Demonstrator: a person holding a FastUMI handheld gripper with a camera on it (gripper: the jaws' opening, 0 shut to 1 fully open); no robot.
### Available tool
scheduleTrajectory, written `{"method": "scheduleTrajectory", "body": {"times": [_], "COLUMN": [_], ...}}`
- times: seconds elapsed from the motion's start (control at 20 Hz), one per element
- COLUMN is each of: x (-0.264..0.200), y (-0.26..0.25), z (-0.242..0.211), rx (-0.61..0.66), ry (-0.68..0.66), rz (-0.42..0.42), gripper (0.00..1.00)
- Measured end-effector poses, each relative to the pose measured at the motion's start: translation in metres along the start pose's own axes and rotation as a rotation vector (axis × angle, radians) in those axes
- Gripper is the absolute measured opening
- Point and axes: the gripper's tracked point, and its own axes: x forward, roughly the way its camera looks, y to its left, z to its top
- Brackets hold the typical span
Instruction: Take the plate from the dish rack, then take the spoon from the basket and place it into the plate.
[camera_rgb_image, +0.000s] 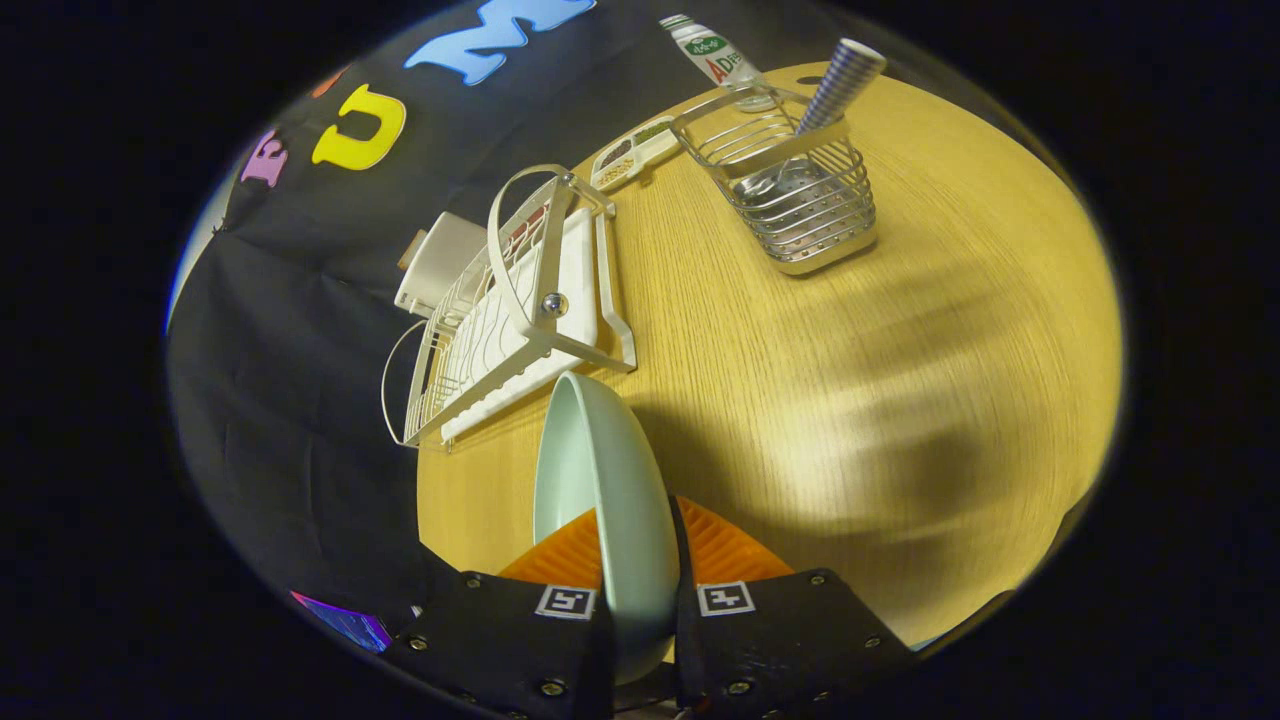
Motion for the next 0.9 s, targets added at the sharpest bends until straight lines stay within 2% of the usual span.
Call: {"method": "scheduleTrajectory", "body": {"times": [0.1, 0.3, 0.4, 0.5, 0.9], "x": [-0.002, -0.014, -0.028, -0.046, -0.157], "y": [-0.004, -0.027, -0.030, -0.028, 0.005], "z": [0.005, 0.016, 0.027, 0.042, 0.123], "rx": [0.001, -0.126, -0.179, -0.215, -0.440], "ry": [-0.018, -0.060, -0.096, -0.155, -0.485], "rz": [0.000, -0.112, -0.135, -0.149, -0.222], "gripper": [0.25, 0.34, 0.34, 0.38, 0.38]}}
